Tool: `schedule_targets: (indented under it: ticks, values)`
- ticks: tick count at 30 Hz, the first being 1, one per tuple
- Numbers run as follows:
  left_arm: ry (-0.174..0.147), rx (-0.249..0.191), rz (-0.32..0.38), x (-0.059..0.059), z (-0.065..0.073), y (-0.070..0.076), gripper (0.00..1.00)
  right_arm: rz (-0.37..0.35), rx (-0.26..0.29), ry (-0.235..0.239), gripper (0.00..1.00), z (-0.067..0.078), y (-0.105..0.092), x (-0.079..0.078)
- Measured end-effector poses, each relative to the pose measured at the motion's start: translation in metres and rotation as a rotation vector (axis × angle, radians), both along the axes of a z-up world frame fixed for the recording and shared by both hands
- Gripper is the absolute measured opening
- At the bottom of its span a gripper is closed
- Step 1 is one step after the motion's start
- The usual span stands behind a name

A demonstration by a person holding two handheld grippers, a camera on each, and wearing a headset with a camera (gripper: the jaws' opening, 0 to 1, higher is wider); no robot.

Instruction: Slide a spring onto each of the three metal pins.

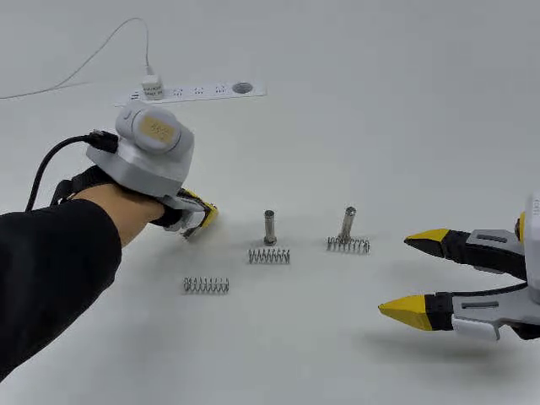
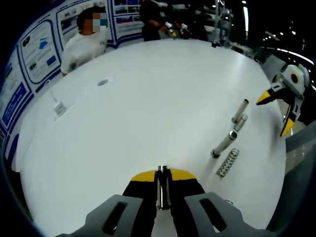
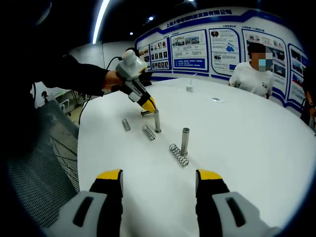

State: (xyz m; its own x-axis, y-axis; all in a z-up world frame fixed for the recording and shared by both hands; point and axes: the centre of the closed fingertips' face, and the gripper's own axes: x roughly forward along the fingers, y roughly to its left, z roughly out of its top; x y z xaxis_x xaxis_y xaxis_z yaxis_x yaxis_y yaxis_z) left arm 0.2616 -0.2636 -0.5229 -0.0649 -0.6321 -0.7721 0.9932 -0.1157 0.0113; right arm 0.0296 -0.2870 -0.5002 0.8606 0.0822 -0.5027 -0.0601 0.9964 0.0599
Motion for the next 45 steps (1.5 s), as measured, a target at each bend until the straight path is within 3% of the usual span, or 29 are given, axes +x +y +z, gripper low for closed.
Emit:
schedule_targets:
  ticks: [8,26,45]
  values:
    - [-0.002,-0.017,0.007,0.001,0.009,0.009,0.08,0.002,-0.004,-0.002,0.61,0.002,0.000,0.000]
    - [0.026,-0.077,0.061,0.007,0.026,0.033,0.07,0.020,-0.009,-0.001,0.61,0.005,0.002,0.003]
    - [0.027,-0.115,0.083,0.007,0.029,0.055,0.07,0.032,-0.018,0.000,0.61,0.010,0.006,0.006]
